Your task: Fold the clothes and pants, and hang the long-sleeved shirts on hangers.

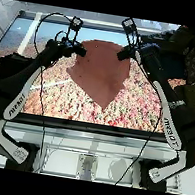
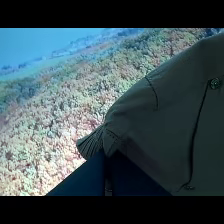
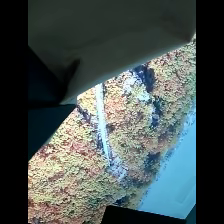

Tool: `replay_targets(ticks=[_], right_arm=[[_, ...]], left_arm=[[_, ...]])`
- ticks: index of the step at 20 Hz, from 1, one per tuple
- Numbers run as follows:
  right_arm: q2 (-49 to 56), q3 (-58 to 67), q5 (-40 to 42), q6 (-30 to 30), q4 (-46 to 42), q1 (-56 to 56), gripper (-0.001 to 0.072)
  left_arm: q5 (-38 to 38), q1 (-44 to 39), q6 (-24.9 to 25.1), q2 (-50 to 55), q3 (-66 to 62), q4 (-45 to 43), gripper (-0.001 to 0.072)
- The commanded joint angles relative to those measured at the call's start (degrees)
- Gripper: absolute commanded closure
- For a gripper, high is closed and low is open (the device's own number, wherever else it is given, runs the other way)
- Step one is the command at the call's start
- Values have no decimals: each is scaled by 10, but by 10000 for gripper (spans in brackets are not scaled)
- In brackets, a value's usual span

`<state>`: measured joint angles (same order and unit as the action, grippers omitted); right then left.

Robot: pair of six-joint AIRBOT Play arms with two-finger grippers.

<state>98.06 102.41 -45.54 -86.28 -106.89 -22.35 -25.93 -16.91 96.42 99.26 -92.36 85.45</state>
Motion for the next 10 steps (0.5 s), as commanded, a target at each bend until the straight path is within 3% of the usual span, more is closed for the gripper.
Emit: replay_targets(ticks=[1, 7, 10], right_arm=[[3, 1, -46, -10, -4, -6, 719], [3, 1, -218, 117, 176, -54, 719], [3, -5, -251, 125, 214, -82, 719]], left_arm=[[-4, 9, 1, 14, 0, -2, 683], [-127, 60, 104, 11, -1, 6, 684], [-228, 84, 241, 9, -1, 77, 684]])
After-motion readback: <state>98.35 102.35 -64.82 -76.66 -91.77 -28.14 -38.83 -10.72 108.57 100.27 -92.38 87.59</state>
